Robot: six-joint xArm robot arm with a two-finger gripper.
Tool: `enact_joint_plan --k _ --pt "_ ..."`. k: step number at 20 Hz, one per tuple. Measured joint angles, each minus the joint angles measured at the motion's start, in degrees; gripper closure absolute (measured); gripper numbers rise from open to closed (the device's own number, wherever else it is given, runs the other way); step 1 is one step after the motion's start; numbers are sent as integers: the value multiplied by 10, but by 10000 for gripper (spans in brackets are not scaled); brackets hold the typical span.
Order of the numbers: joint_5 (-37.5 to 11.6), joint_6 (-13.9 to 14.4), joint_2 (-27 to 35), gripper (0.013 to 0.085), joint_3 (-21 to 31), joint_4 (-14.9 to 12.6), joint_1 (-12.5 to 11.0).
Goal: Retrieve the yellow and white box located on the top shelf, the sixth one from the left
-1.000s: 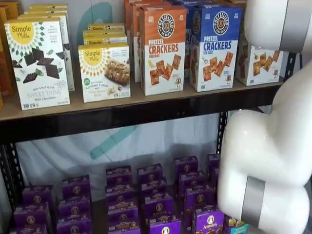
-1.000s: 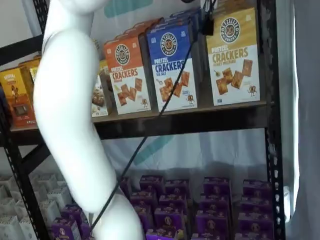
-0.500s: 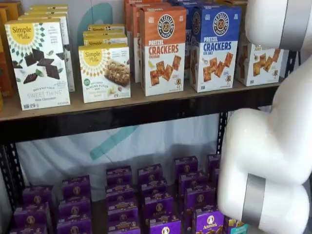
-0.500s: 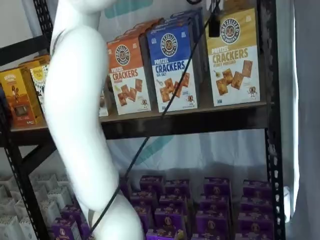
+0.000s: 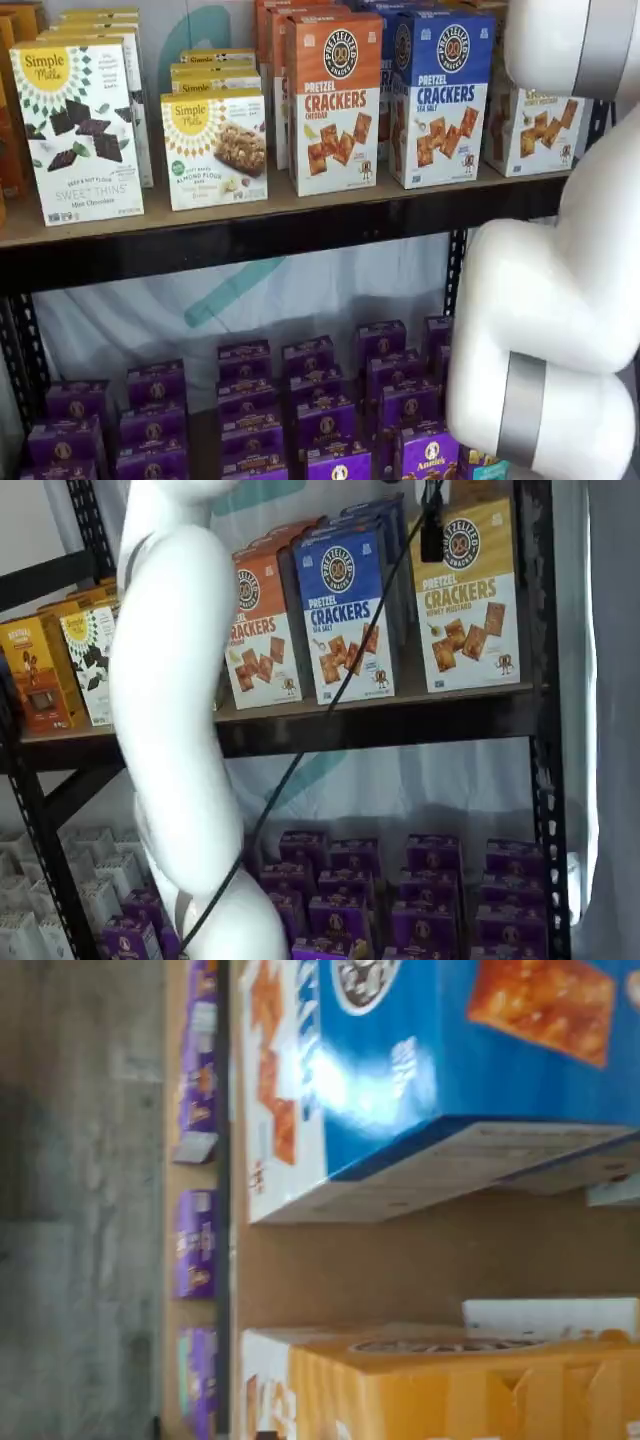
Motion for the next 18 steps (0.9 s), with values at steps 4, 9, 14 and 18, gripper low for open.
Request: enact_joint_plan --k 4,9,14,18 --pt "6 0 3 130 -9 -28 9" --pt "5 2 3 130 -12 -42 16" --pt "29 8 16 130 -37 -67 27" --pt "30 10 17 130 -39 -73 31"
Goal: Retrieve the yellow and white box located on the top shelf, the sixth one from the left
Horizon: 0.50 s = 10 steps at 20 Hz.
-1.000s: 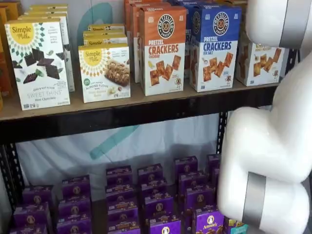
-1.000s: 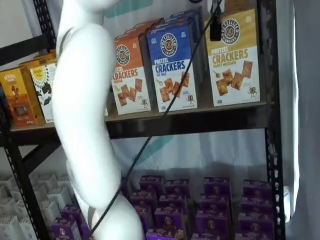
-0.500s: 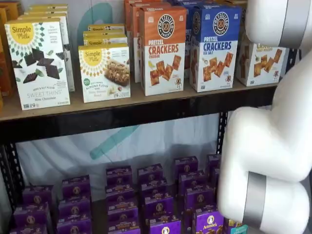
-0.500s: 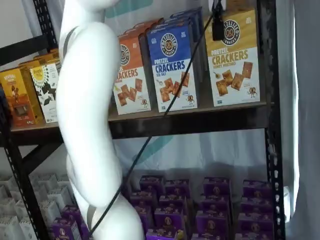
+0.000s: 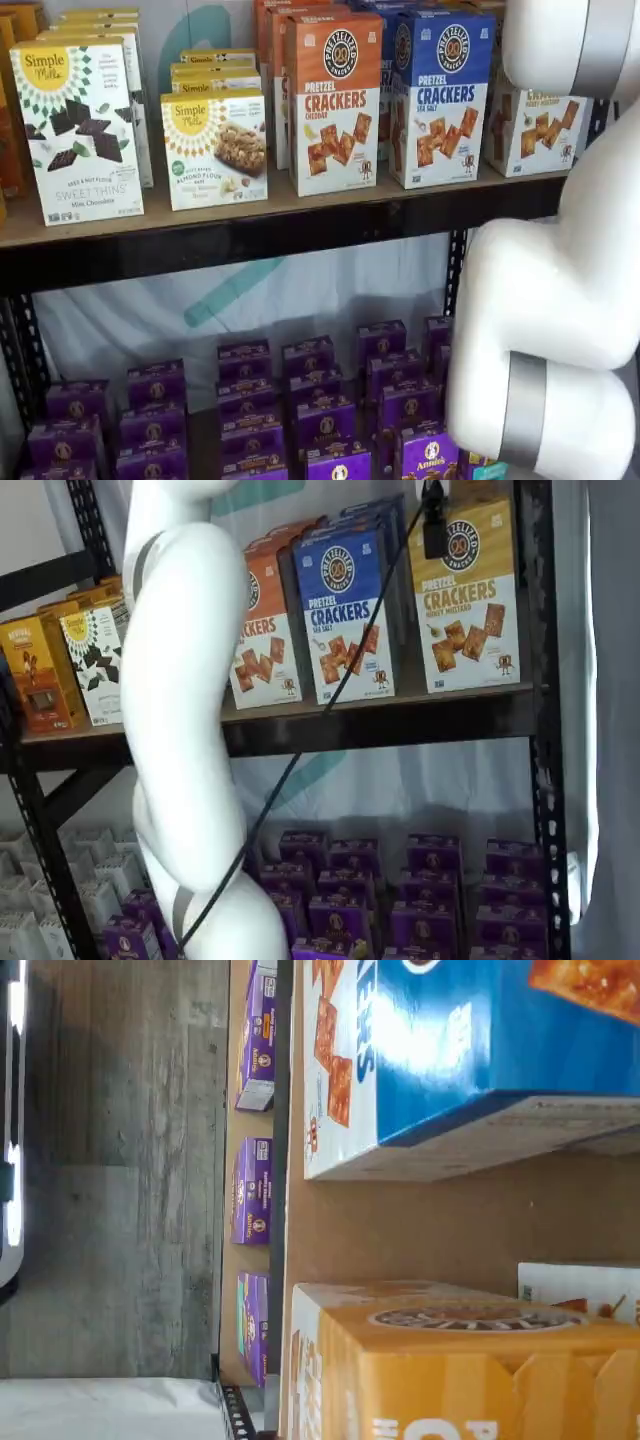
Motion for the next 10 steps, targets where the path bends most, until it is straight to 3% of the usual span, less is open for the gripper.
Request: enact_joint_plan --k 9,10 --pt "7 2 4 130 -7 -6 3" --pt "7 2 4 170 -7 -7 3"
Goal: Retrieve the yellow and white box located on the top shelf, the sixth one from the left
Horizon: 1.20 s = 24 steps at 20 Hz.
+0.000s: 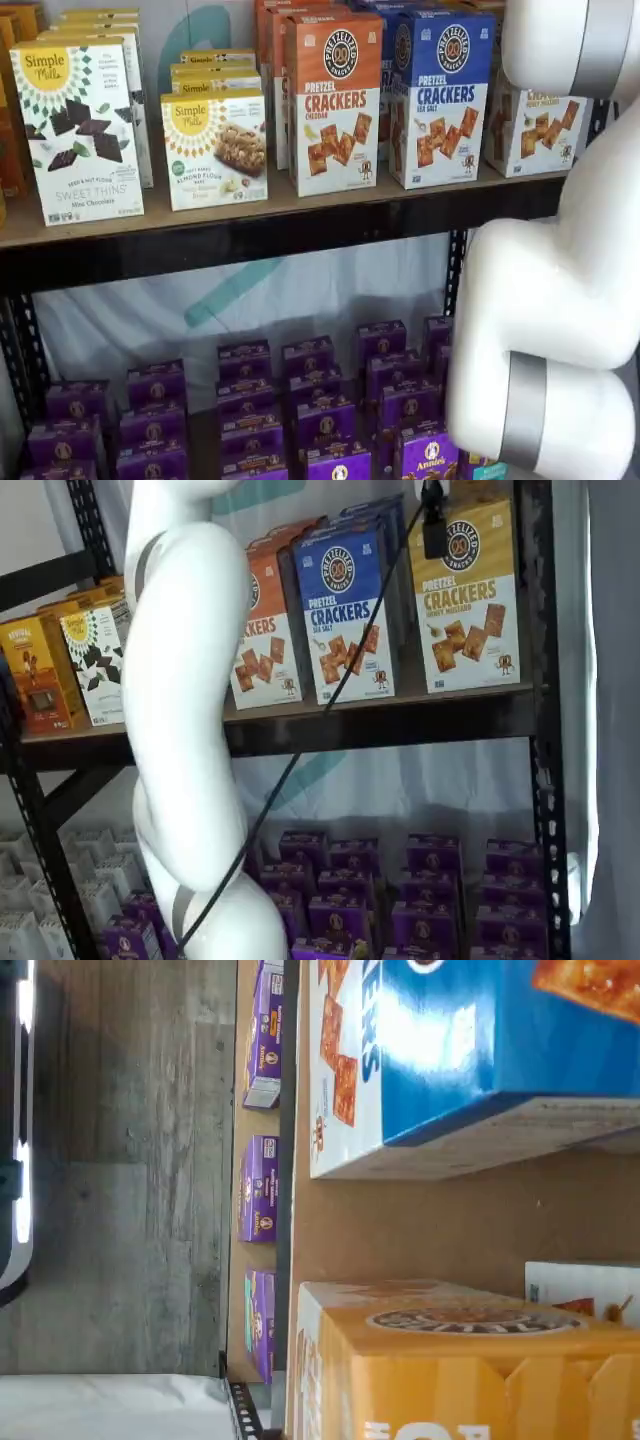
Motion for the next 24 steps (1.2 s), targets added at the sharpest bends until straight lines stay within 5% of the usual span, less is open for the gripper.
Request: enact_joint_plan --k 3,11,14,24 --pt "0 0 0 250 0 -1 0" --pt "-1 -1 -2 250 2 2 -2" --pt "0 -1 -2 330 2 3 -2" --pt "7 -2 1 330 -6 8 -6"
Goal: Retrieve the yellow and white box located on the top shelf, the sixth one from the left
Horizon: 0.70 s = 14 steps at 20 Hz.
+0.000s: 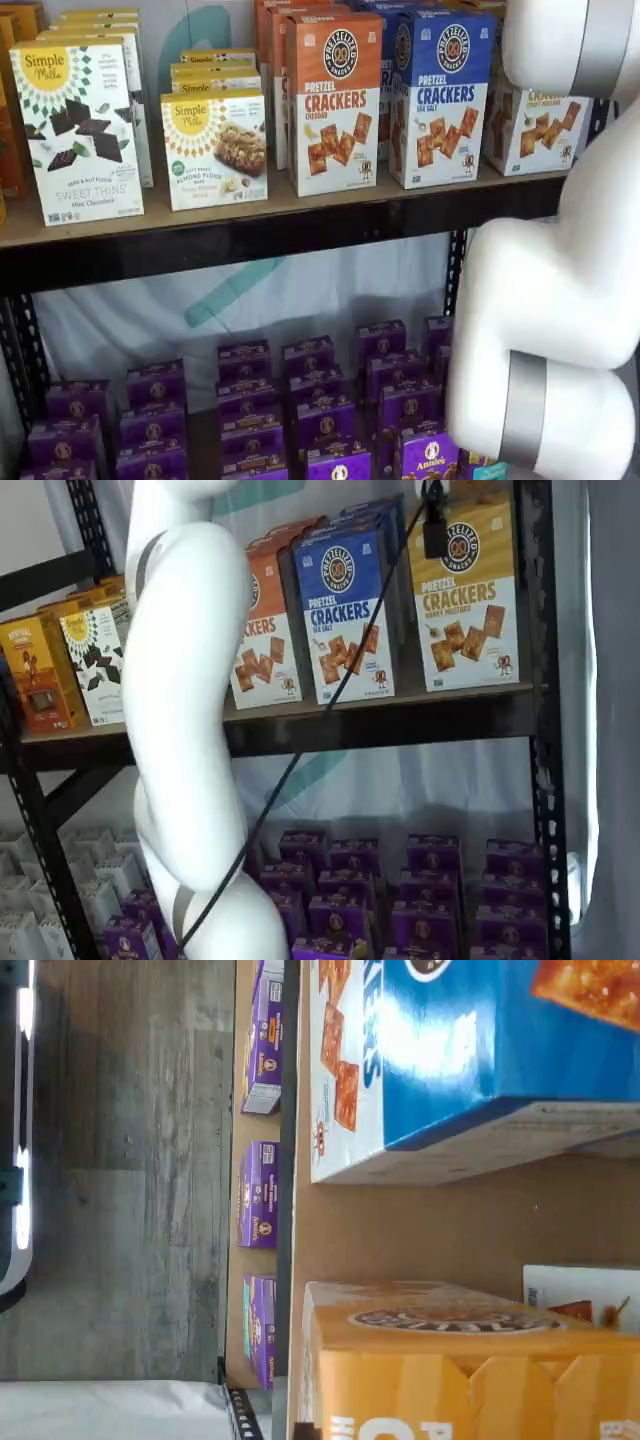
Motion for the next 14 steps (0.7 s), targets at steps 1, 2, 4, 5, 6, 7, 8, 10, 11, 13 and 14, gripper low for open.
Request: enact_joint_plan --k 1,2,4,5,6,7,8,10,11,13,14 --pt "1 0 0 330 -1 1 -1" --pt "3 -1 1 370 -2 2 -2" --pt "4 -1 1 370 -4 2 -2" --pt "5 -1 1 370 -5 -1 -2" --pt "6 -2 1 370 -5 -2 -1" --pt "6 -2 0 370 -4 -3 -1" --pt "5 -3 -3 370 -2 -4 -2" --pt "2 -5 -8 370 3 -4 -4" --pt "1 -6 -13 370 7 -6 -4" --pt "-2 -10 -27 370 21 -7 -7" --pt "-4 -13 -36 370 29 -6 -10"
